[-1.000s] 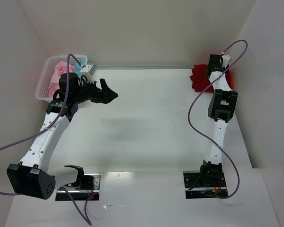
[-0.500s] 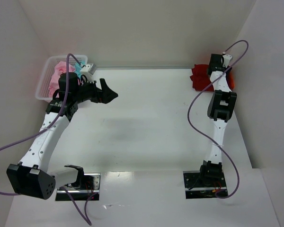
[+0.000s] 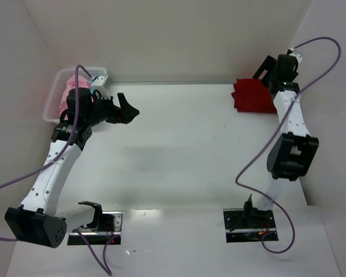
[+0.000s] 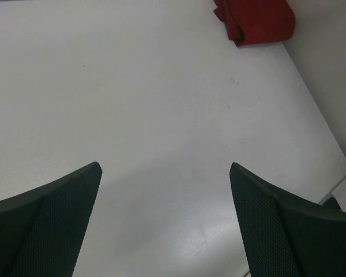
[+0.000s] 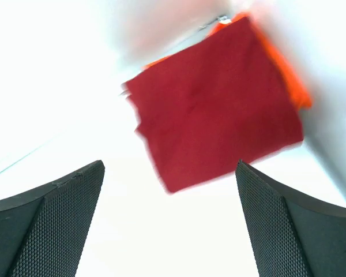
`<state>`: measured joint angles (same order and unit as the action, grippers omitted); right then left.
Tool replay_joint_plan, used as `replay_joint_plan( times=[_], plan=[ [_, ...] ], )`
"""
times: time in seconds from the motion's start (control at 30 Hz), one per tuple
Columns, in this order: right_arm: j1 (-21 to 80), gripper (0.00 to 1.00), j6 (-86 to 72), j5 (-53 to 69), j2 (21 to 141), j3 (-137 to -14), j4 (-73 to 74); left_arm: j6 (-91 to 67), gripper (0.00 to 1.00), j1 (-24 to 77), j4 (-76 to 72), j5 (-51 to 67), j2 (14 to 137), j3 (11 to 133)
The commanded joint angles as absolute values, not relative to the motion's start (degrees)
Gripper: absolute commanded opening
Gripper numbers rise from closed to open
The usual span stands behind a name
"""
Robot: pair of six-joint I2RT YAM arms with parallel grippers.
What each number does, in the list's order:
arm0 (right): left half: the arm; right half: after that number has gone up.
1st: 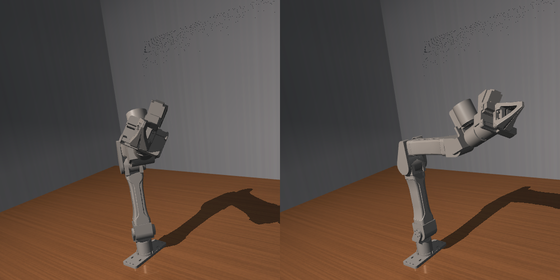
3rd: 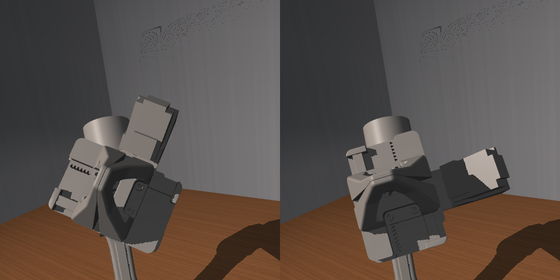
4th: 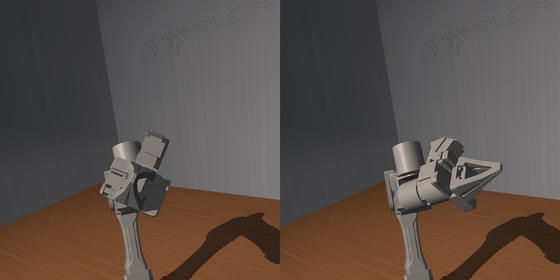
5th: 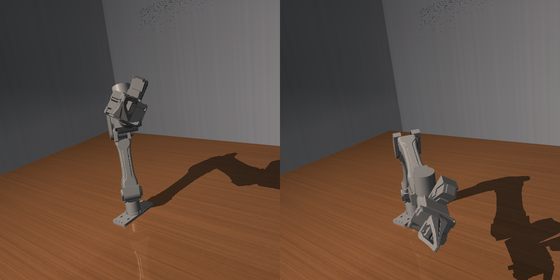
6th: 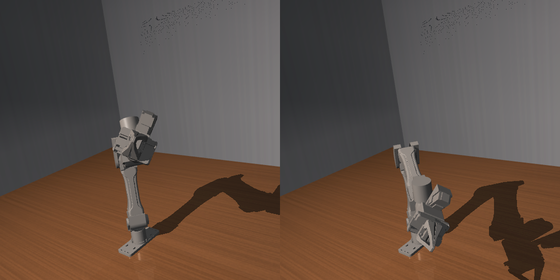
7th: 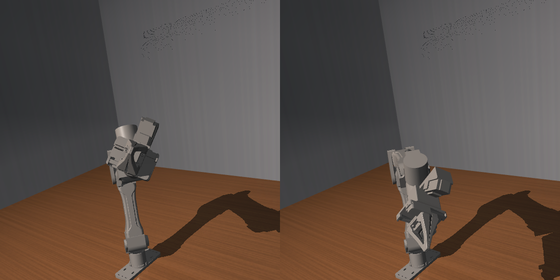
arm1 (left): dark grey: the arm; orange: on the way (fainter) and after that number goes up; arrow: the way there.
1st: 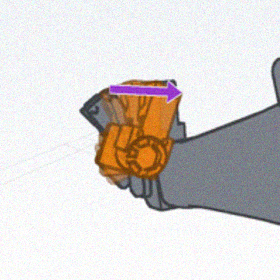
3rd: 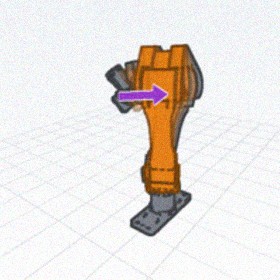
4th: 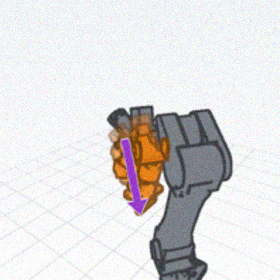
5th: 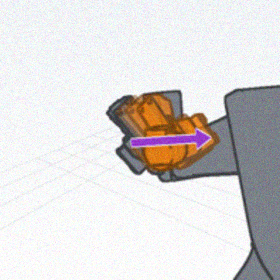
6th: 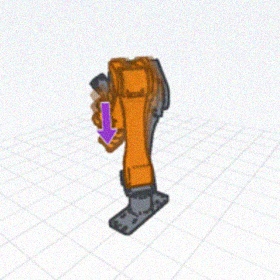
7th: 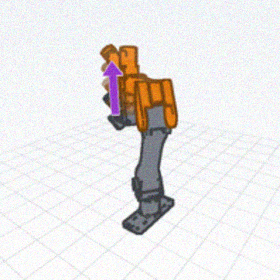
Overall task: Fold and stack the t-shirts
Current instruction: Put the neatly folded tshirt into the corner of the board with the right arm
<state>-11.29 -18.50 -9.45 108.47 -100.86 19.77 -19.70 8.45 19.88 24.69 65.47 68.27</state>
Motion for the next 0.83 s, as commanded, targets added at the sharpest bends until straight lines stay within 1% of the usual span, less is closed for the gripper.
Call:
replay_joint_plan(
  times=[0.0, 0.03, 0.13, 0.17, 0.27, 0.4, 0.53, 0.6, 0.67, 0.8],
  plan=[
    [-11.51, 1.00, -23.11, 0.44, 94.08, -92.05, 16.71, -19.86, 1.00, 8.61, 22.22, 16.03, 64.16, 71.89],
    [-10.99, 1.00, -23.12, 0.44, 87.00, -87.06, 15.39, -19.86, 1.00, 8.61, 22.24, 14.52, 64.16, 71.89],
    [-9.59, 1.00, -23.64, -0.88, 77.20, -80.01, 15.38, -19.86, 1.00, 8.61, 25.04, 8.64, 63.54, 72.42],
    [-9.58, 1.00, -23.64, -0.88, 71.69, -78.76, 15.38, -19.86, 1.00, 8.61, 25.66, 7.83, 64.33, 72.42],
    [-9.58, 1.00, -21.88, 0.17, 65.77, -77.35, 20.54, -18.90, 1.00, 7.48, 29.17, 6.33, 67.05, 73.21],
    [-9.58, 1.00, -20.57, 2.19, 61.72, -74.01, 25.92, -18.90, 1.00, 6.86, 29.10, 7.91, 68.99, 73.21],
    [-9.58, 1.00, -23.02, 1.59, 55.56, -65.24, 26.46, -18.90, 1.00, 6.86, 26.29, 8.53, 67.85, 70.31],
    [-9.58, 1.00, -24.26, 1.58, 53.10, -62.85, 26.46, -18.90, 1.00, 6.86, 26.28, 9.05, 67.85, 69.61],
    [-9.58, 1.00, -24.78, 1.58, 52.56, -60.39, 25.93, -18.37, 1.00, 6.86, 26.28, 9.84, 67.33, 69.61],
    [-9.58, 1.00, -25.49, 2.20, 53.25, -59.77, 25.93, -18.37, 1.00, 6.86, 25.75, 9.84, 66.80, 69.61]
  ],
)
